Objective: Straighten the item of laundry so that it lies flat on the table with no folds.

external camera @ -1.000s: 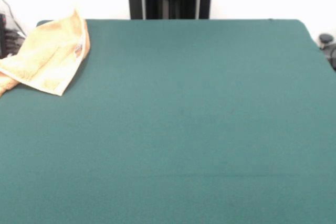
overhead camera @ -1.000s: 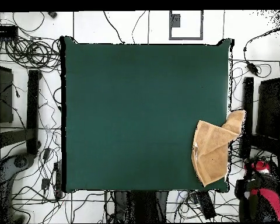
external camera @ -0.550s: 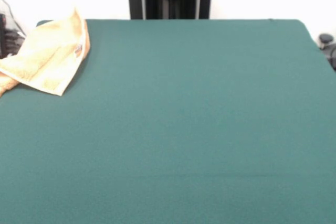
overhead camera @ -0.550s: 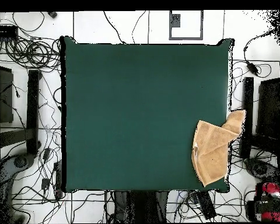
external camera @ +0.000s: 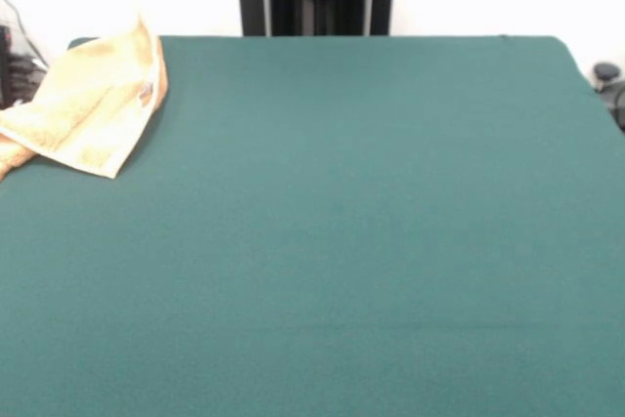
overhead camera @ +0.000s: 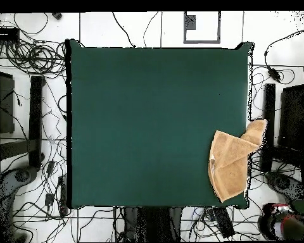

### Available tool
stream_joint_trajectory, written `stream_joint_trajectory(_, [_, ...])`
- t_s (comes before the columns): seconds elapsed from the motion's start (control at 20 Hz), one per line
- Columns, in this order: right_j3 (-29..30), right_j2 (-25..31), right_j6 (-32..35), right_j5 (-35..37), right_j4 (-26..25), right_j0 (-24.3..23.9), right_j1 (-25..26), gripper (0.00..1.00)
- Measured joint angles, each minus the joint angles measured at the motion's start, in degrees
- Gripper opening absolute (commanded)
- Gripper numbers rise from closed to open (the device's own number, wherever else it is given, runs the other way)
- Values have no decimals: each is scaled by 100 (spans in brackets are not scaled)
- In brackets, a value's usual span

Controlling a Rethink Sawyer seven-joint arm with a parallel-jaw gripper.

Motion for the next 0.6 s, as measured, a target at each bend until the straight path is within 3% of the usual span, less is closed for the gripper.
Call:
stream_joint_trajectory(0.15, [-181, 20, 0, 666, -2, 329, -26, 0])
stream_joint_trajectory(0.6, [-566, 12, 0, 781, -15, 266, 41, 0])
